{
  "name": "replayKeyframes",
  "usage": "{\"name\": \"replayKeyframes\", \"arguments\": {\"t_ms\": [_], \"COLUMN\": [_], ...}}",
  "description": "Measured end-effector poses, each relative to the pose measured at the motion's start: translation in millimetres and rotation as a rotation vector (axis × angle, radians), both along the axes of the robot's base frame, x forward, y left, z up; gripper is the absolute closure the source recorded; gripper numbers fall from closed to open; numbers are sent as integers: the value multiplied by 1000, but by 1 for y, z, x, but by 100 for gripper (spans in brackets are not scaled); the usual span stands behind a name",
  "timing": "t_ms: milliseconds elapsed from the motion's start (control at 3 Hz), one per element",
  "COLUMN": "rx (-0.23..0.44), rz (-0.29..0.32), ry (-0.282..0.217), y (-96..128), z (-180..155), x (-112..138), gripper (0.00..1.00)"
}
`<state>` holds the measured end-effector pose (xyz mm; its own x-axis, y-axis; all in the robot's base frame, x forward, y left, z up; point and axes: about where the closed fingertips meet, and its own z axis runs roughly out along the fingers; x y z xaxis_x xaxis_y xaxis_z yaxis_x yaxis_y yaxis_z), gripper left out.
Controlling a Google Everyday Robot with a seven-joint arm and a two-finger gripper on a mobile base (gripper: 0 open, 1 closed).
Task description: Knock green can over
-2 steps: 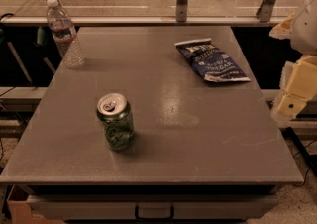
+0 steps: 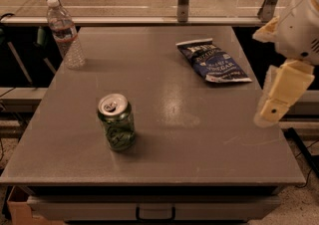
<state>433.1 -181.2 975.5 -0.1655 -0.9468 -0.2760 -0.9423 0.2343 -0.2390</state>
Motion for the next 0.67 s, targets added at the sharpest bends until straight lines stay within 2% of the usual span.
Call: {"name": "replayKeyframes", "arguments": {"t_ms": [667], "rx": [266], "rz": [186], "ry": [16], "y": [118], "z": [6], "x": [-17], "gripper": [0]}}
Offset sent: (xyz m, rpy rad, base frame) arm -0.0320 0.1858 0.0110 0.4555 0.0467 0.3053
